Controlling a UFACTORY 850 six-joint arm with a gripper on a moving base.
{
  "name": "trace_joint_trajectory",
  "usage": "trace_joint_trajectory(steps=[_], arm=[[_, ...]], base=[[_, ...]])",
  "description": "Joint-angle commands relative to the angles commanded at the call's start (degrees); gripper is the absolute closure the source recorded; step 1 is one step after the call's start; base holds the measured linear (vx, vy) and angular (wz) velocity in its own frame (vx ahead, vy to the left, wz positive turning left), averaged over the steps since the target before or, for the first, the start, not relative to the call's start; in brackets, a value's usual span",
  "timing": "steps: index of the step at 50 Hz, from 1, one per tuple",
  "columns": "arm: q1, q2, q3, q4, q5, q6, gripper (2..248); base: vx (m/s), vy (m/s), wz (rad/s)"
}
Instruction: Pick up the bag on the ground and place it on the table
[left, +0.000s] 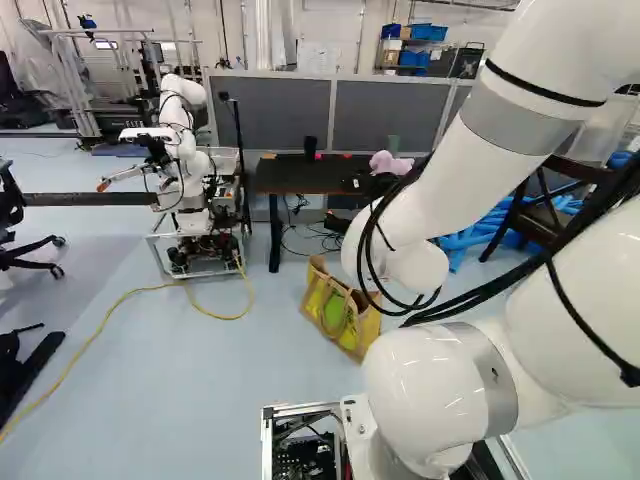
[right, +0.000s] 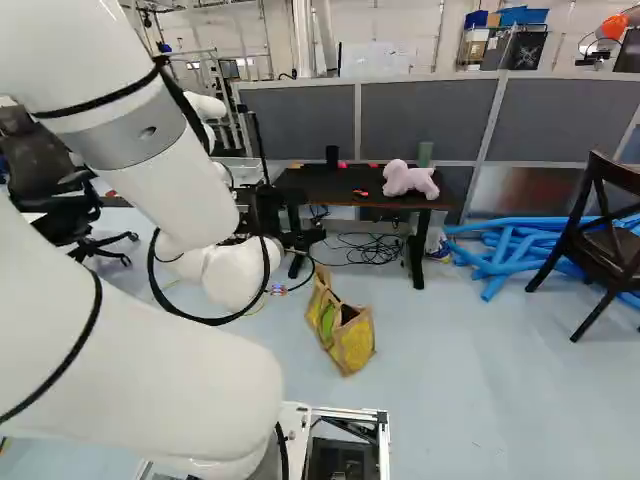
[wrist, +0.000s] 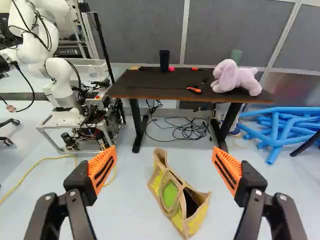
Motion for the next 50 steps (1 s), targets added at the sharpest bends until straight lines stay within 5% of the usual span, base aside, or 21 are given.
trace_joint_trajectory(steps=[22, 50], arm=[[0.0, 0.0, 0.0, 0.0, 0.0, 0.0, 3], [-1.3, -6.8, -5.9, 0.0, -1.0, 0.0, 3]], base=[[0.167, 0.001, -0.009], [0.018, 0.001, -0.001]])
